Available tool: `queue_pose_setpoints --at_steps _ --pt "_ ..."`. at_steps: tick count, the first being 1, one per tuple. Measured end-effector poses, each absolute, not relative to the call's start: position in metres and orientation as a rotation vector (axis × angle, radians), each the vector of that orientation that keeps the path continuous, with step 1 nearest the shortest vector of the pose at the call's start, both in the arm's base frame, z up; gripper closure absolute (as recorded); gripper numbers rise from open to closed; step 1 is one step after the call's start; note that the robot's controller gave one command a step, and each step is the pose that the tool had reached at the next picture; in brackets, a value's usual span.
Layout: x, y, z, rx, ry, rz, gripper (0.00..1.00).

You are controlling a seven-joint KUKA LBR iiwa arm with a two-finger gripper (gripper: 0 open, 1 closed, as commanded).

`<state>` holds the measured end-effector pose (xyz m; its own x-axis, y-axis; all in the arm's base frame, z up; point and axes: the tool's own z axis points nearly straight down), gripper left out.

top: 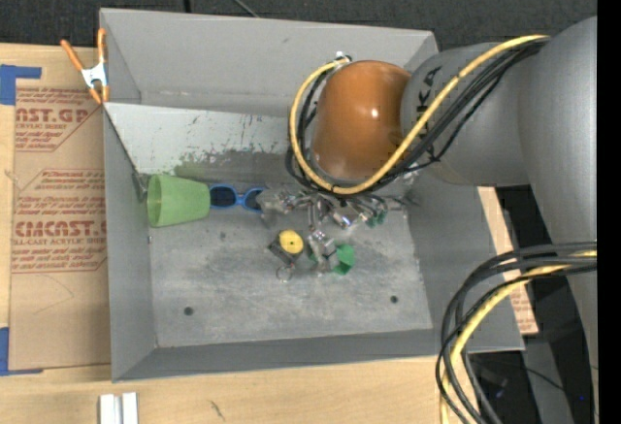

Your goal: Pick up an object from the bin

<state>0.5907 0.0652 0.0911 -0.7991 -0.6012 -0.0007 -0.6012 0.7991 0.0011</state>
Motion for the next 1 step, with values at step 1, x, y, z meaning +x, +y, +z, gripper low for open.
queue_pose_setpoints --at_steps 1 --pt "0.5798 0.0667 0.0686 -1.072 2.953 0.005 0.00"
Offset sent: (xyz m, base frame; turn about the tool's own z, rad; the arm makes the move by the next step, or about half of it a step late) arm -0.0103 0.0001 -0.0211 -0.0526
